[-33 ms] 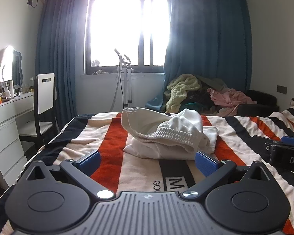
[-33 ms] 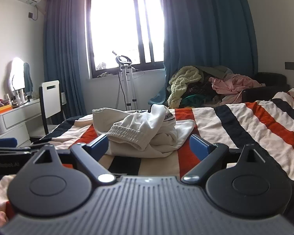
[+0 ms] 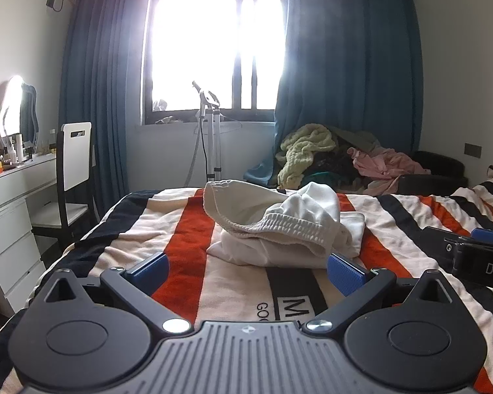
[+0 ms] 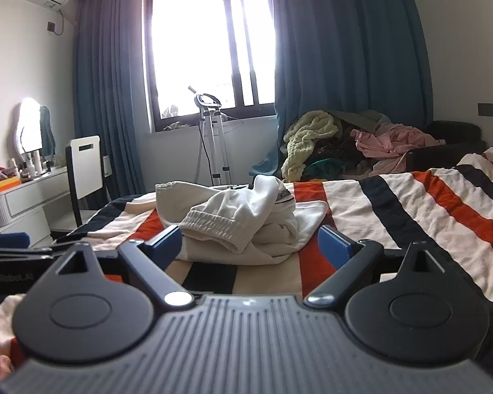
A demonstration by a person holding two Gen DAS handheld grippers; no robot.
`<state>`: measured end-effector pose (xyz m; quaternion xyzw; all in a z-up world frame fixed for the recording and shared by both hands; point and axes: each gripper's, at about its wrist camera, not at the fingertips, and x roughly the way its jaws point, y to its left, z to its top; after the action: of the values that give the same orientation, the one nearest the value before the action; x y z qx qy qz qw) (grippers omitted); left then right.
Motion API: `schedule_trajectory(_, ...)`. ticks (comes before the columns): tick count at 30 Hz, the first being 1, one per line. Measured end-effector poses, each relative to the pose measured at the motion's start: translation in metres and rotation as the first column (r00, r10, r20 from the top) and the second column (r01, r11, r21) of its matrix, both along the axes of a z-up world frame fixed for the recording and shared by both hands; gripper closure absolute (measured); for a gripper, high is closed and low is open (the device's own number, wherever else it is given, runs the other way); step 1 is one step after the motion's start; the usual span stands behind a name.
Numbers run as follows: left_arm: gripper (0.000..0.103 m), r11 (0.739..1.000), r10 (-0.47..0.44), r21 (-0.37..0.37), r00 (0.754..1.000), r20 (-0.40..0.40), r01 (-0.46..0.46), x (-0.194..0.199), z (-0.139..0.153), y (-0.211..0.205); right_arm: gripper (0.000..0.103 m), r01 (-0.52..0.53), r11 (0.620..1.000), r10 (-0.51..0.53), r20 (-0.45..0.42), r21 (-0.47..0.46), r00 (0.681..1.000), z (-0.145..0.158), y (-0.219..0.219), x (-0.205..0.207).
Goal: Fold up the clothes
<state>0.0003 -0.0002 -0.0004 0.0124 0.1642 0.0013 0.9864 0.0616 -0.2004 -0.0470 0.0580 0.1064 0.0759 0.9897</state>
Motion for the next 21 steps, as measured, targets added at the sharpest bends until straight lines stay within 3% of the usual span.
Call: schedule_trajectory(21, 0.0, 1.0, -0.008, -0.027, 1.0, -0.025, 0.007, 0.0054, -0.0066, -0.0023, 0.012, 0.012, 1.0, -0.012, 0.001, -0.014, 1.0, -0.0035, 0.0014, 0.0027)
